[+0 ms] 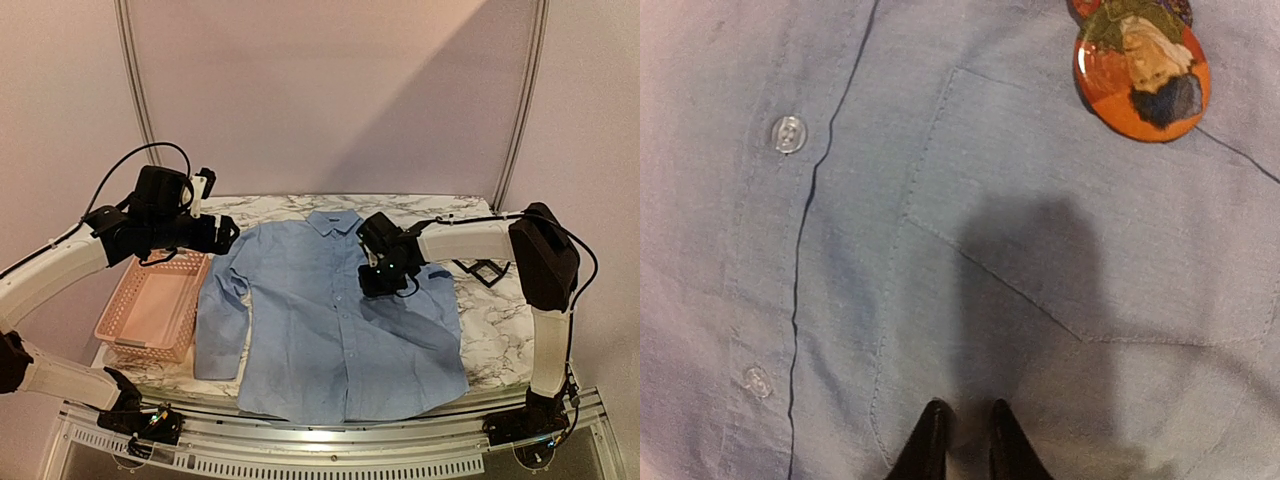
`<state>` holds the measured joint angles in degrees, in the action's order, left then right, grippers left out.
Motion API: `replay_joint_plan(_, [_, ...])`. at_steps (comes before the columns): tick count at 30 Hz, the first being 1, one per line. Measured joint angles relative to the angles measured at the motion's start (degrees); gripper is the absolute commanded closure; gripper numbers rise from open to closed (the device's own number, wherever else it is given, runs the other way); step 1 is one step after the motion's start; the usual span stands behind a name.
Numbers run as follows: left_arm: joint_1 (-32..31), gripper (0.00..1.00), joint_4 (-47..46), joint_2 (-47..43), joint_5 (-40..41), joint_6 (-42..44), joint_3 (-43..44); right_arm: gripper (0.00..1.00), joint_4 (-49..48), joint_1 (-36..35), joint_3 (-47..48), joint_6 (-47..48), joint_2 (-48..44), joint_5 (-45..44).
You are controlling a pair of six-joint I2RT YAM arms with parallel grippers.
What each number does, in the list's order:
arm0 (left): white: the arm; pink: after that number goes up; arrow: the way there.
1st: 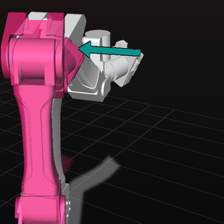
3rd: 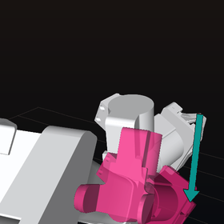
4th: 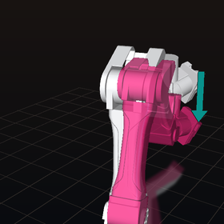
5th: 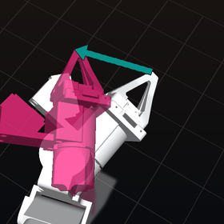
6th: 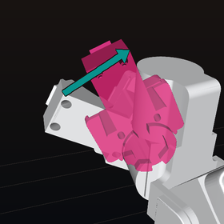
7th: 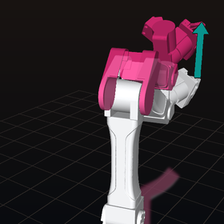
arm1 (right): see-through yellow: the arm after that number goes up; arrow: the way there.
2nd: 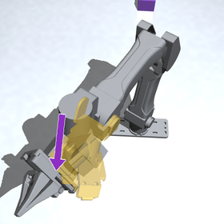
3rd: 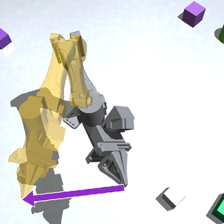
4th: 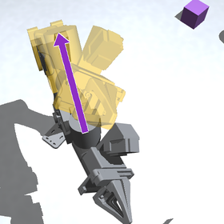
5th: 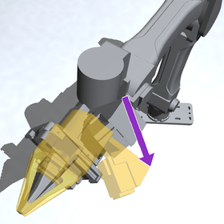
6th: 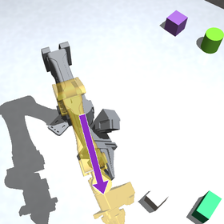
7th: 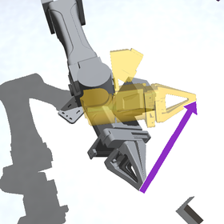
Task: Remove the brooch from the garment
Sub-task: Move the flattened clothing to the center of the board.
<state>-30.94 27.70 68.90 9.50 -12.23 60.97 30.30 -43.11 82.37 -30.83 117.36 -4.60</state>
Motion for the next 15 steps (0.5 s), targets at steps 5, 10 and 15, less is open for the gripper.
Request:
replay_joint_plan(5, [0.02, 0.0, 0.0, 0.48, 0.02, 0.02, -0.02, 1.0, -1.31, 0.0, -0.7, 0.07, 0.0, -0.31])
replay_joint_plan(10, [0.11, 0.01, 0.0, 0.68, 0.0, 0.02, 0.0, 1.0, -4.28, -0.02, -2.95, -0.37, -0.87, -0.11])
replay_joint_plan(15, [0.11, 0.0, 0.02, 1.05, 0.0, 0.02, -0.02, 1.0, -7.8, -0.2, -6.62, -1.31, -2.8, 0.76])
